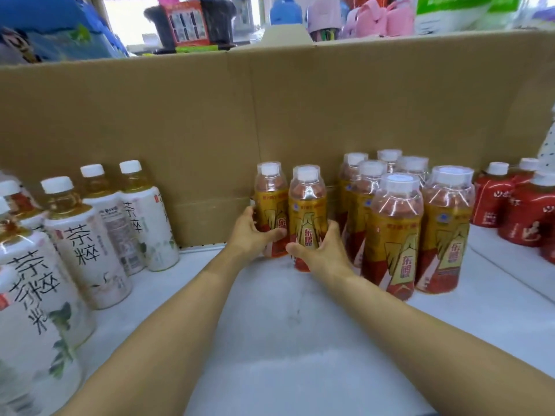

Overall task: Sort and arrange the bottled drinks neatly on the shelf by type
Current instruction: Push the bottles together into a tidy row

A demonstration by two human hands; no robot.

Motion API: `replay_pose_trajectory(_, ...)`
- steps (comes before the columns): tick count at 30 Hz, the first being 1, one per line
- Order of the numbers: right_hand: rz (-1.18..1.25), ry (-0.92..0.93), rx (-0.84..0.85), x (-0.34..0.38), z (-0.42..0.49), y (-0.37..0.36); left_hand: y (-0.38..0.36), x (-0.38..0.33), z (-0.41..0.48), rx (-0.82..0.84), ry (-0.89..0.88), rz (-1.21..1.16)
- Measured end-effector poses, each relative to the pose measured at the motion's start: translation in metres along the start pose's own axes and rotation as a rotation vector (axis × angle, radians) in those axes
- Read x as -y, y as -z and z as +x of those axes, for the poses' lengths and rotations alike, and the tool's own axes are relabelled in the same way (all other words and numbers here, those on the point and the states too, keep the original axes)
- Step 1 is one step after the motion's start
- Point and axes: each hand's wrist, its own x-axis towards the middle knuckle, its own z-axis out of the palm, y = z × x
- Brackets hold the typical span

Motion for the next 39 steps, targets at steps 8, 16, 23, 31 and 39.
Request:
replay_pose_trajectory(8, -0.122, 0.065, 0.097, 0.004, -0.039, 0.014, 0.032, -0.005, -0.059, -0.024, -0.037, 0.052)
replay_pose_trajectory(16, -0.139, 0.216, 0.320, 0.017, -0.113, 0.085, 0.030, -0.029, -0.147, -0.094, -0.052, 0.104)
replay_pose_trajectory(23, -0.213, 0.231, 0.189, 0.004, -0.129, 0.196, -0.051, -0.071, -0.202, 0.013, -0.098, -0.013)
replay_pose_trajectory(31, -0.170, 0.193, 0.115, -0.029, -0.105, 0.256, -0.134, -0.086, -0.212, 0.052, -0.140, -0.063)
replay_pose_trajectory(39, -0.240, 0.215, 0.207, -0.042, -0.096, 0.252, -0.151, -0.079, -0.220, 0.069, -0.094, 0.058)
